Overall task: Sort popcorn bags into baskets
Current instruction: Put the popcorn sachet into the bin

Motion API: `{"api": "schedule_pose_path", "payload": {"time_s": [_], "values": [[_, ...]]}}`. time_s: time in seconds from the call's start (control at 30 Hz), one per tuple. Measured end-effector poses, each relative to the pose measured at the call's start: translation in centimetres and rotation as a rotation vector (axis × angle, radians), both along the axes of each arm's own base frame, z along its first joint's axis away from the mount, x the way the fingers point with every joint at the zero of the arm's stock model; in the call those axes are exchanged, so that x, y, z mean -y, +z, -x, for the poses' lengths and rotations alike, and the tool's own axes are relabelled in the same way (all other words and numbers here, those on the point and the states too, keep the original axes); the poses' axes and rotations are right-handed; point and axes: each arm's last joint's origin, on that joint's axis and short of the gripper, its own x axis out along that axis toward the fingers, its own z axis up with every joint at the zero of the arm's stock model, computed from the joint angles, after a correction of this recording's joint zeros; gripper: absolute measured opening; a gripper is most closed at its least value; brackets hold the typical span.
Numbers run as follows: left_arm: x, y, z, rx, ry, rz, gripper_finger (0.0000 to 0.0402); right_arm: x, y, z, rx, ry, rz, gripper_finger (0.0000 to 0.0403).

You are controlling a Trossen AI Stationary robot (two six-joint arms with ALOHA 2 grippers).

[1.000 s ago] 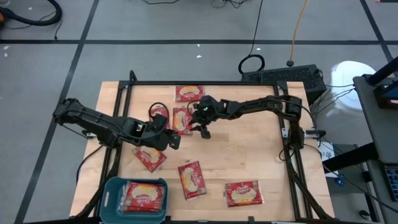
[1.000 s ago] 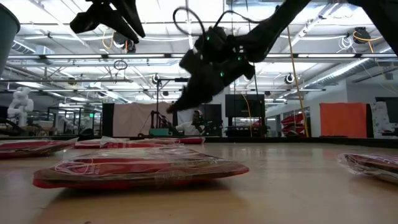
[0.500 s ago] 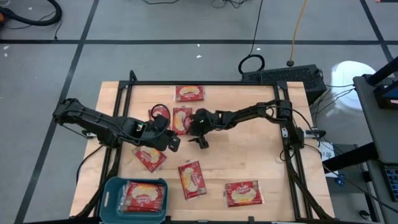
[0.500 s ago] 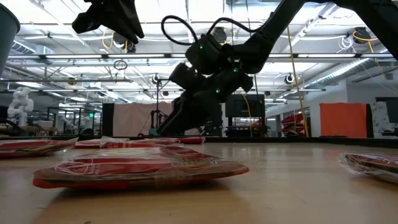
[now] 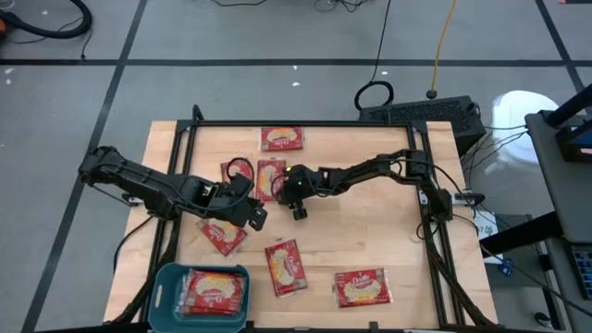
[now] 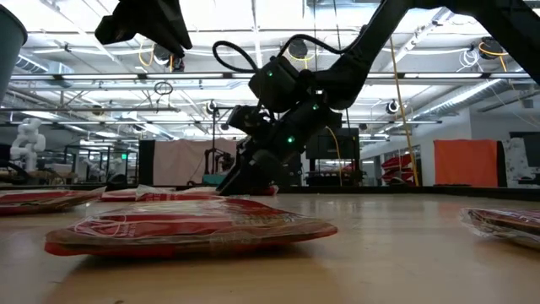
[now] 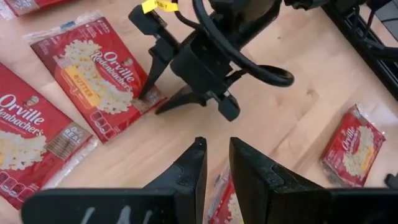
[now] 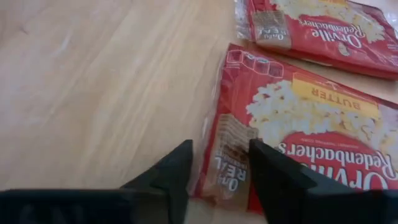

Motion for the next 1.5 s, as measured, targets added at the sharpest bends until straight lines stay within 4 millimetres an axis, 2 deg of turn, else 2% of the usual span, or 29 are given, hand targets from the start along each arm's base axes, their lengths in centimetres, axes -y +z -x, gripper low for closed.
{"api": "schedule_pose_path", "payload": {"time_s": [0.17, 0.23, 0.43, 0.63, 0.87, 1.0, 1.1, 1.27, 1.5], "values": [[0.0, 0.0, 0.0, -0.008, -0.022, -0.019, 0.0072, -1.0, 0.1, 0.0, -0.016, -0.004, -0.017, 0.0027], [0.0, 0.0, 0.0, -0.015, -0.041, -0.034, 0.0072, -1.4, 0.6, 0.1, -0.019, -0.001, -0.013, 0.0009], [-0.1, 0.0, 0.0, -0.039, -0.095, -0.081, 0.0072, -2.0, 3.4, 0.8, -0.029, -0.034, -0.046, 0.0002], [0.2, 0.0, 0.1, -0.082, -0.243, -0.182, 0.0088, -2.4, 7.1, 2.6, -0.099, -0.225, -0.249, 0.0001], [0.8, -0.4, 0.3, -0.154, -0.455, -0.379, 0.0199, -4.5, 10.2, 3.6, -0.075, -0.340, -0.429, 0.0000], [1.4, -1.7, 0.1, -0.148, -0.562, -0.467, 0.0259, -5.6, 11.4, 4.0, -0.061, -0.389, -0.515, 0.0000], [2.0, -3.1, 0.1, -0.133, -0.631, -0.507, 0.0285, -6.4, 12.3, 4.2, -0.050, -0.406, -0.572, 0.0000], [2.7, -4.6, 0.0, -0.066, -0.637, -0.543, 0.0292, -8.0, 13.4, 4.7, -0.039, -0.411, -0.643, 0.0000], [2.8, -6.3, -0.3, -0.052, -0.697, -0.564, 0.0265, -9.4, 14.7, 5.2, -0.017, -0.408, -0.709, 0.0000]]}}
